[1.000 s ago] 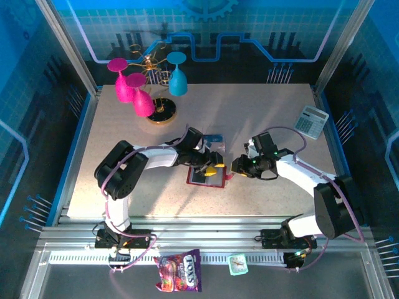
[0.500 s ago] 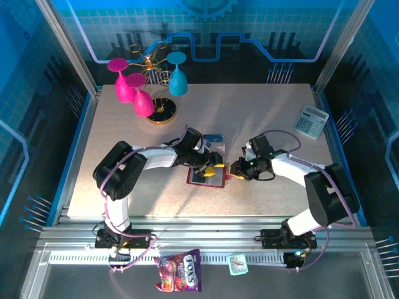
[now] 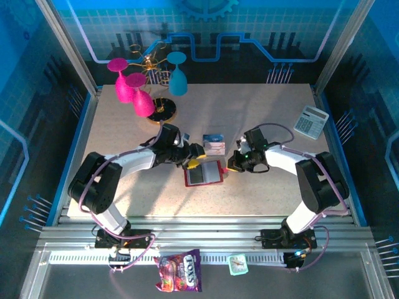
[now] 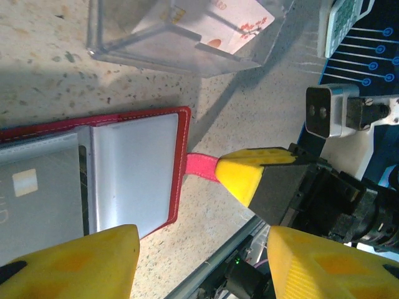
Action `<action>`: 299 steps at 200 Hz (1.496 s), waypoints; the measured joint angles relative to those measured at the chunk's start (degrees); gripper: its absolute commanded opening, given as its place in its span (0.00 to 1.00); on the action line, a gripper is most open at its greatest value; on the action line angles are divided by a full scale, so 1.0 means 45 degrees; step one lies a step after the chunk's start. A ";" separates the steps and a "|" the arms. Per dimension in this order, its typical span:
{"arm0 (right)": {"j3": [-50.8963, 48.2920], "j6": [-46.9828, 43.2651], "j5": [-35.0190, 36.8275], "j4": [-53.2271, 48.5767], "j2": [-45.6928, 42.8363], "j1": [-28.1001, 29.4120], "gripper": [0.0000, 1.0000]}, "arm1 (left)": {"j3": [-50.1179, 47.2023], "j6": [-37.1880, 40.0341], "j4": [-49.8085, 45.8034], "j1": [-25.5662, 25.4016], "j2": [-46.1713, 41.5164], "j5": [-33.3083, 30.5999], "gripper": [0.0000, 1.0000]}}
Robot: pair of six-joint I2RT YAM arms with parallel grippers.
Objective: Take the credit cards out of the card holder
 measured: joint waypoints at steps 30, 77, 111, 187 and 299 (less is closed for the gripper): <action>0.0505 -0.0228 -0.0039 -0.0238 0.0321 0.0000 0.00 | -0.0423 0.0228 -0.0272 0.0121 -0.0384 -0.0316 0.57; 0.0568 -0.0466 -0.0102 -0.0787 0.0321 0.0005 0.00 | -0.0787 0.0539 -0.0733 0.0131 -0.0461 -0.0743 0.57; 0.0568 -0.0413 -0.0087 -0.0889 0.0321 0.0219 0.00 | -0.0787 0.0782 -0.1132 0.0180 -0.0539 -0.0976 0.56; 0.0287 -0.0126 0.0019 -0.0942 0.0000 0.0636 0.02 | -0.0782 0.0971 -0.1491 0.0214 -0.0544 -0.1044 0.53; 0.1564 0.0534 0.0495 -0.1156 -0.0971 0.1433 0.29 | -0.0787 0.1243 -0.1622 0.0622 -0.0544 -0.1185 0.35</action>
